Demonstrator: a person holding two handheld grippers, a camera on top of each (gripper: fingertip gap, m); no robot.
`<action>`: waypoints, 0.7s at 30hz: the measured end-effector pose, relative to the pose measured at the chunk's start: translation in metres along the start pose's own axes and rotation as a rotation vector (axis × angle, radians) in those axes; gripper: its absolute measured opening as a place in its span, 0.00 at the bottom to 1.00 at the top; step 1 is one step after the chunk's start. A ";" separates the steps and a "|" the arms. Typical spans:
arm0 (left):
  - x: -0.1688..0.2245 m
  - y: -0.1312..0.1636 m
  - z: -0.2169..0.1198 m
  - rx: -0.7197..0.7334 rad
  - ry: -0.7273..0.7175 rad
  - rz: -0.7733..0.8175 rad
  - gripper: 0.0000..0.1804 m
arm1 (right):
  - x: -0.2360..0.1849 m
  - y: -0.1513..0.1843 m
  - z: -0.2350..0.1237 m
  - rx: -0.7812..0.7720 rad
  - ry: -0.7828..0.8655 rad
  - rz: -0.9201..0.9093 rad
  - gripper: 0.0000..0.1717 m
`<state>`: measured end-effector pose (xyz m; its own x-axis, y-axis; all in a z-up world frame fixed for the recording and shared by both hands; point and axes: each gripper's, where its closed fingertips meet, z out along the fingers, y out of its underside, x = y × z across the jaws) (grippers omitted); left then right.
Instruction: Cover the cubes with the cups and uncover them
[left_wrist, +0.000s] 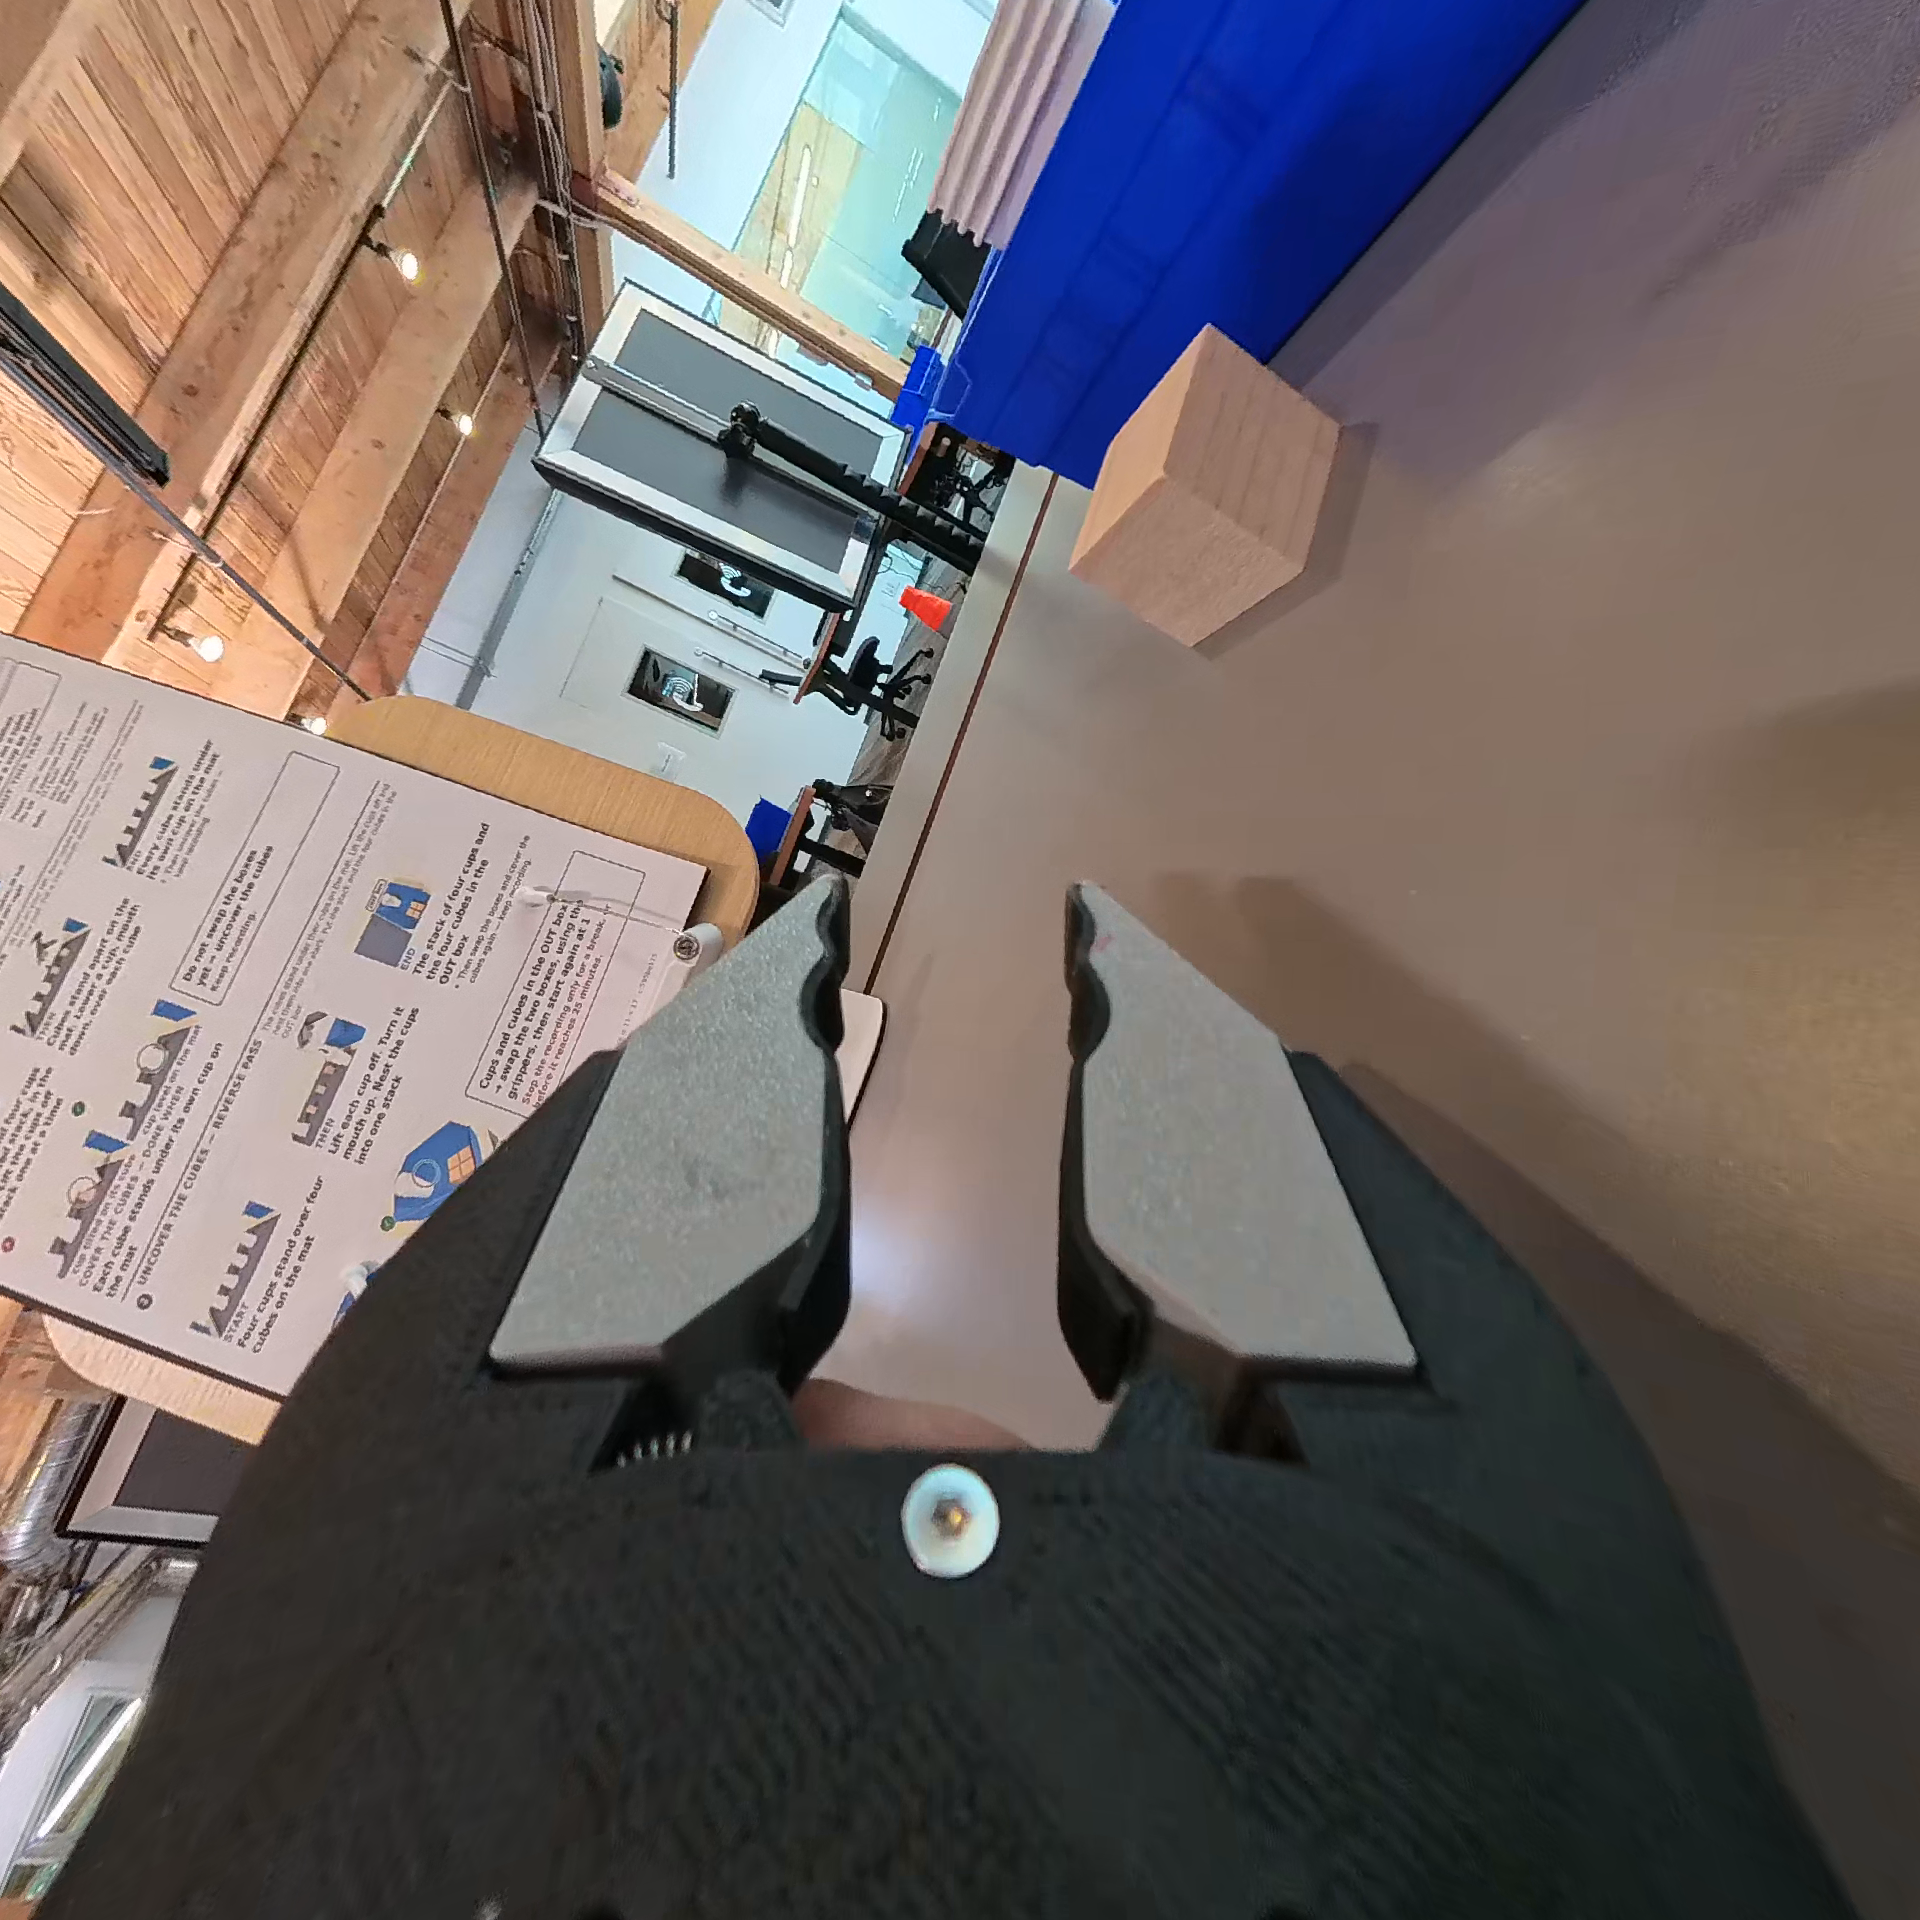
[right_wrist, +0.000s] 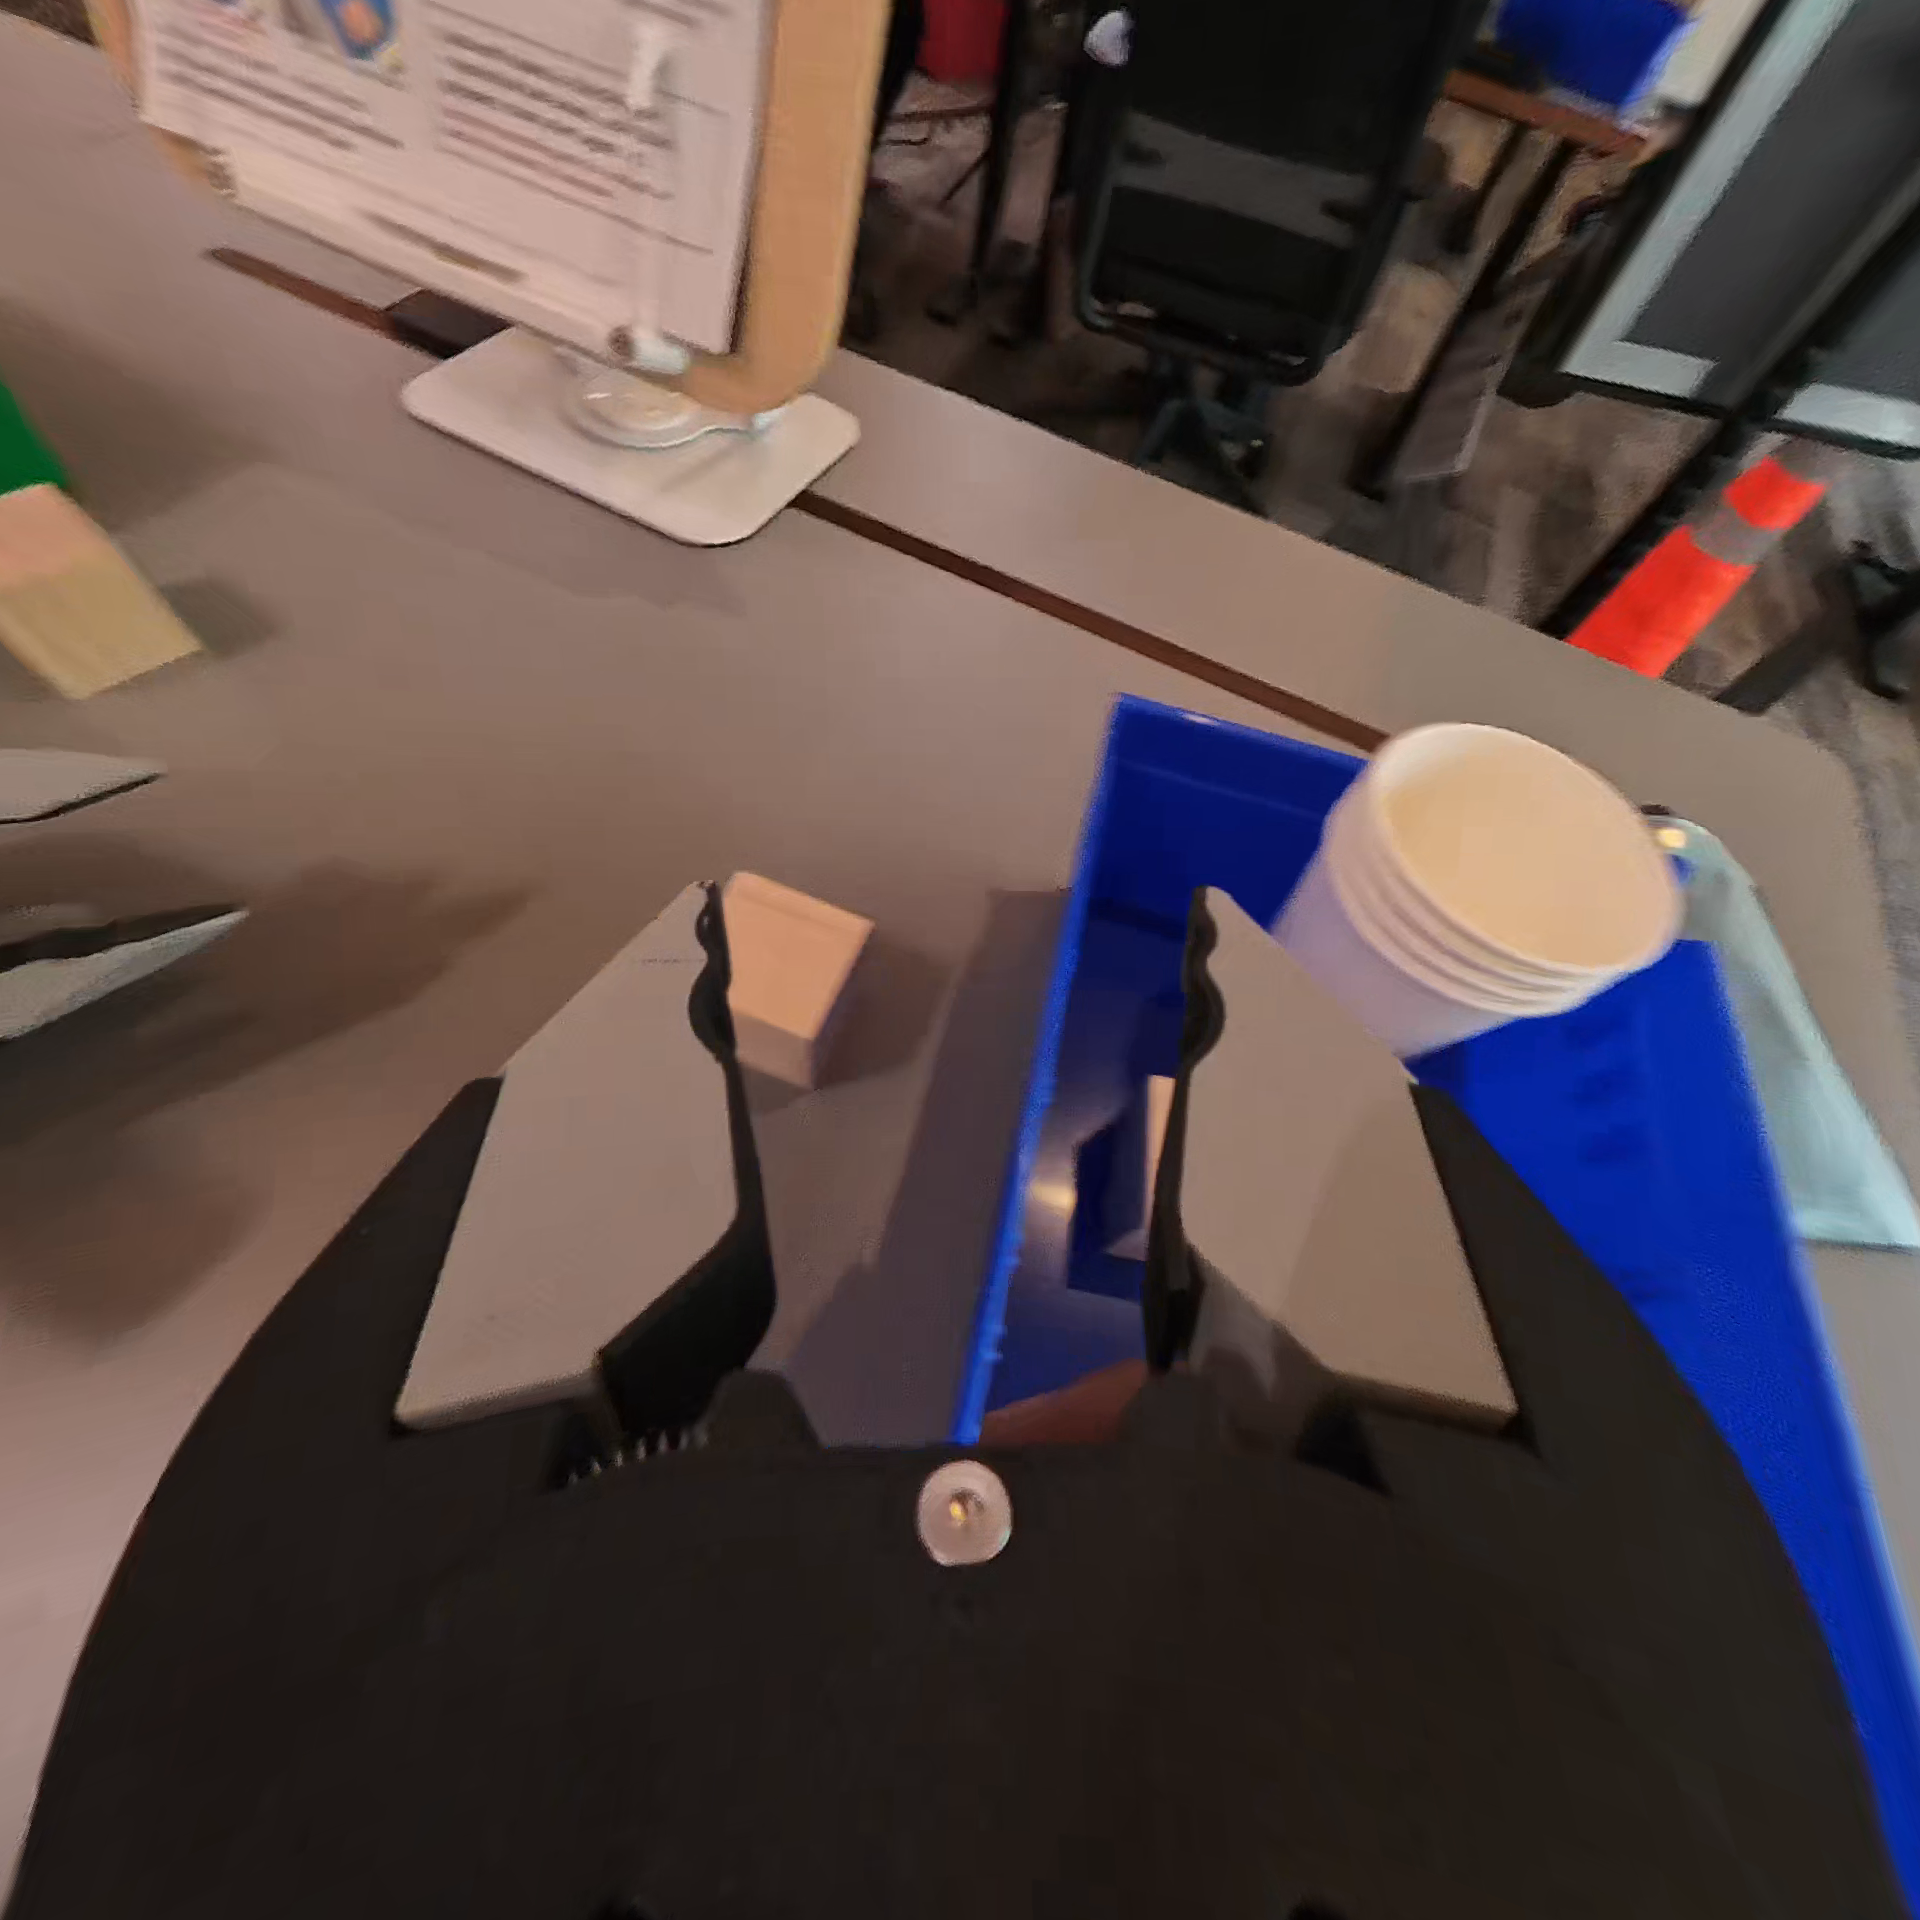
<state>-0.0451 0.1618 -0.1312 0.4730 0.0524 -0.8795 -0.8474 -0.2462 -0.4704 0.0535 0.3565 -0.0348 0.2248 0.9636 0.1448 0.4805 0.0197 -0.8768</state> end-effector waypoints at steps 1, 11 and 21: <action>0.000 0.001 0.000 -0.003 -0.001 -0.001 0.22 | -0.017 0.000 0.004 -0.010 -0.028 -0.002 0.51; -0.013 0.009 -0.001 -0.026 -0.052 -0.027 0.20 | -0.076 0.087 0.104 -0.249 0.030 -0.019 0.55; -0.014 0.013 0.000 -0.039 -0.044 -0.035 0.19 | -0.075 0.101 0.119 -0.237 0.007 -0.023 0.38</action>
<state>-0.0629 0.1582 -0.1256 0.4905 0.1041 -0.8652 -0.8198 -0.2813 -0.4987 -0.0160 0.3175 -0.1889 0.2172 0.9617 0.1674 0.6708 -0.0225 -0.7413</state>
